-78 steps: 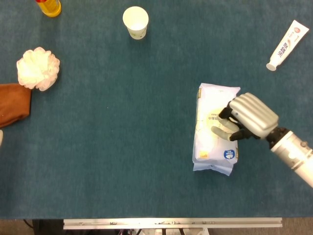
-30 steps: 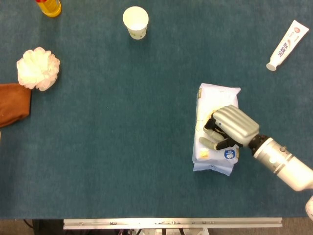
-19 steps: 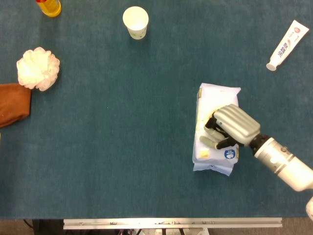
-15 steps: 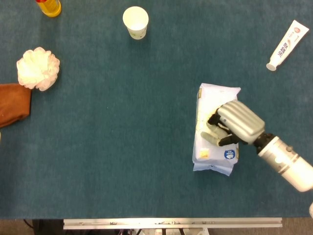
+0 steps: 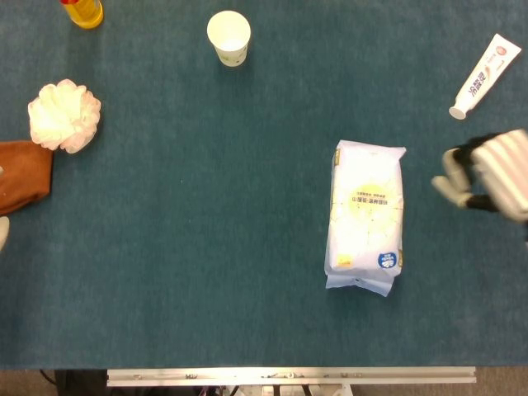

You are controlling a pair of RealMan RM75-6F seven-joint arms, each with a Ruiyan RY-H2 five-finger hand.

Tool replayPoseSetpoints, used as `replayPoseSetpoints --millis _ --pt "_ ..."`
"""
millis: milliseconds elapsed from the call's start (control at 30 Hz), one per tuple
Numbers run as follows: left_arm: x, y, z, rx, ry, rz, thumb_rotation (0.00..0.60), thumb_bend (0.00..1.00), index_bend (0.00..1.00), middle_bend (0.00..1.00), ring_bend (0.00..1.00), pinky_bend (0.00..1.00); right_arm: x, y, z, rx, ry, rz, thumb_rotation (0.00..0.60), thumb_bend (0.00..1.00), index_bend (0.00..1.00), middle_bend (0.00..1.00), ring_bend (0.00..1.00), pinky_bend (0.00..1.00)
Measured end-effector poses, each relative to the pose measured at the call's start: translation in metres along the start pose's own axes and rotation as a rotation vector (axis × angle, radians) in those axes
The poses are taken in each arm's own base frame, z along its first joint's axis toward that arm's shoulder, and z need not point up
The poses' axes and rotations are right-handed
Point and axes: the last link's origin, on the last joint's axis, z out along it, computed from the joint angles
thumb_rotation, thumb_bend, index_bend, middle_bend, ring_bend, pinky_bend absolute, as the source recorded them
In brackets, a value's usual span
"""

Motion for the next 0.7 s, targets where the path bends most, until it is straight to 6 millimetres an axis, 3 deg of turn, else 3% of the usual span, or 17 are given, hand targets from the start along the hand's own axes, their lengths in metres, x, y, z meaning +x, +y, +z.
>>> replayPoseSetpoints --millis 100,167,367,467,700 --pt "-0.001 0.002 0.002 -0.006 -0.002 -0.001 0.6 0.35 0.25 0.25 0.19 0.25 0.009 0.021 -0.015 -0.075 0.012 -0.082 0.6 0.12 0.57 0.58 0.52 0.55" --pt "-0.002 0.003 0.003 -0.009 -0.002 -0.002 0.6 0.35 0.25 0.25 0.19 0.25 0.015 0.033 -0.024 -0.12 0.004 -0.119 0.6 0.1 0.44 0.48 0.44 0.48" --pt "-0.004 0.008 0.004 -0.028 0.005 -0.011 0.6 0.35 0.24 0.24 0.19 0.25 0.025 0.056 -0.049 -0.232 -0.038 -0.162 0.6 0.08 0.18 0.28 0.23 0.28" --pt "-0.004 0.01 0.004 -0.036 0.007 -0.015 0.6 0.35 0.24 0.24 0.19 0.25 0.024 0.06 -0.059 -0.259 -0.058 -0.167 0.6 0.08 0.15 0.25 0.18 0.23" --pt "-0.001 0.011 0.004 -0.035 0.013 -0.017 0.6 0.35 0.24 0.25 0.19 0.25 0.025 0.064 -0.069 -0.29 -0.046 -0.176 0.6 0.08 0.14 0.25 0.17 0.23"
